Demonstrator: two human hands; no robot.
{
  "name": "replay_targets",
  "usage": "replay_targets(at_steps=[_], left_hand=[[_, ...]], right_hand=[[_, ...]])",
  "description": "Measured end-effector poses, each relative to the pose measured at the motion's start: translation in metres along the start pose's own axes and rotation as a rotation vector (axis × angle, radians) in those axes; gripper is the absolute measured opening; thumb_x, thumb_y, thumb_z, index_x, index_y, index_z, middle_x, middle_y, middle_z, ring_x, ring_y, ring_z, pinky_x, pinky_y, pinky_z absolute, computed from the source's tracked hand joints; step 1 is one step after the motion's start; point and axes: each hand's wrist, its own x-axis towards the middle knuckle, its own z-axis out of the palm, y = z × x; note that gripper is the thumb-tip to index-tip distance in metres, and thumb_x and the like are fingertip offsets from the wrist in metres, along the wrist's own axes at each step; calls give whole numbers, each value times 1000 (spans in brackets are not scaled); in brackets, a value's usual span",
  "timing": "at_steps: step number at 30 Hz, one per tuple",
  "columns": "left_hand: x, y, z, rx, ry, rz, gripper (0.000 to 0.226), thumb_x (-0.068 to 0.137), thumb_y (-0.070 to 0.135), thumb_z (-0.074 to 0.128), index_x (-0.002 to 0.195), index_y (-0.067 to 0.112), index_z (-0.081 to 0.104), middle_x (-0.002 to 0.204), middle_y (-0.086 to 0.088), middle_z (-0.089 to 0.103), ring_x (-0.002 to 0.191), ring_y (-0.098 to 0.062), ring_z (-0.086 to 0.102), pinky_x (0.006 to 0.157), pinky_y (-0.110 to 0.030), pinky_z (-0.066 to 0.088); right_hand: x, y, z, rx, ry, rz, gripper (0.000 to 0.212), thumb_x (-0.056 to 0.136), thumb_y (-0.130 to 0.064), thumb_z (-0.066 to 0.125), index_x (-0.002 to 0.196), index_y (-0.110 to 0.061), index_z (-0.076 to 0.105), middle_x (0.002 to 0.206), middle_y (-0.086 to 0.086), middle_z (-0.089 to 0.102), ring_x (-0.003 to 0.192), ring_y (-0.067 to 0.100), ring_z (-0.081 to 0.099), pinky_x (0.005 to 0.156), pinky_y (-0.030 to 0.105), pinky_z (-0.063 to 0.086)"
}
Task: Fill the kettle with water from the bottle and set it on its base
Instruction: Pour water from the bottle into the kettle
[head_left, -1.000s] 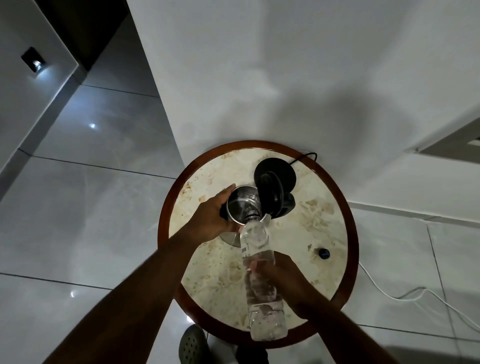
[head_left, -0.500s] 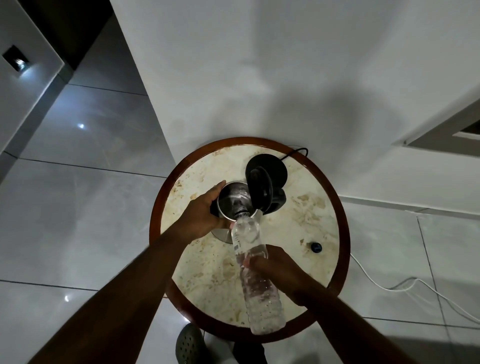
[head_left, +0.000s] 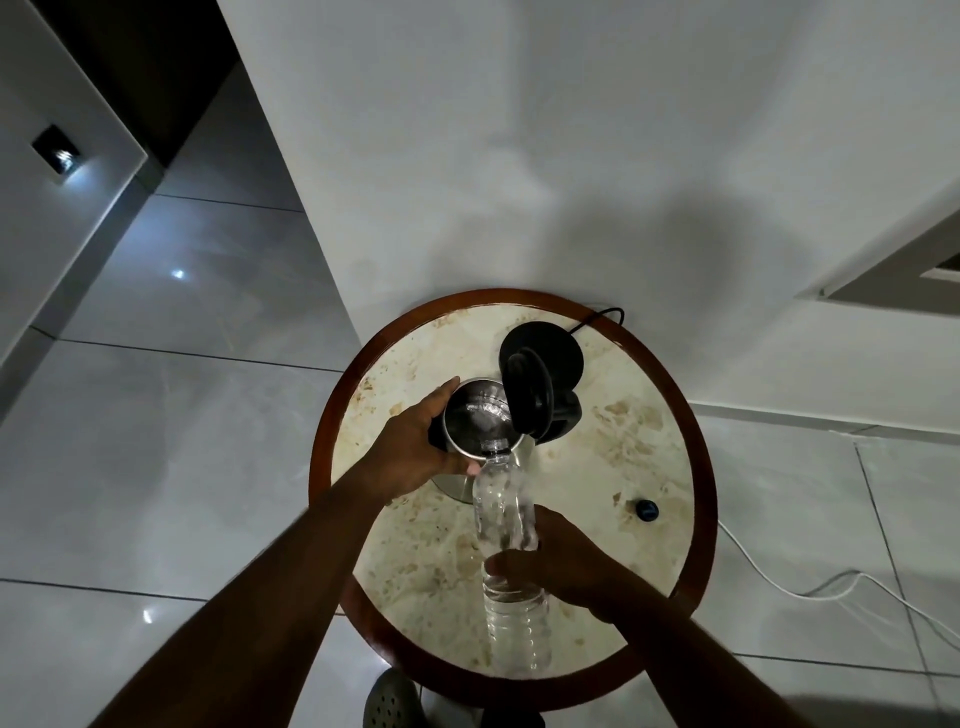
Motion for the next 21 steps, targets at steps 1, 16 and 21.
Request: replay_targets(at_steps=[1, 16, 21], left_hand=[[0, 0, 0, 10, 1, 0, 112, 62, 15, 91, 153, 29, 27, 149, 4, 47, 135, -17, 42, 105, -26, 39], [-64, 3, 35, -171, 335, -303, 90, 71, 69, 67, 147, 29, 40, 153, -2, 43, 138, -24, 43, 107, -42, 40], [-89, 8, 89, -208, 160, -202, 38, 64, 54, 82, 98, 47, 66, 94, 31, 71, 91, 8, 67, 66, -9, 49]], right_hand=[[0, -2, 0, -6, -9, -7, 29, 66, -35, 78, 92, -34, 66, 93, -4, 75, 85, 10, 72, 77, 29, 59], [10, 9, -1, -190, 109, -88, 62, 59, -54, 78, 112, -37, 50, 100, -15, 66, 85, -2, 65, 67, 13, 49], [14, 25, 3, -255, 160, -208, 65, 64, -39, 81, 119, -27, 49, 98, -16, 65, 81, -6, 62, 65, 8, 47]])
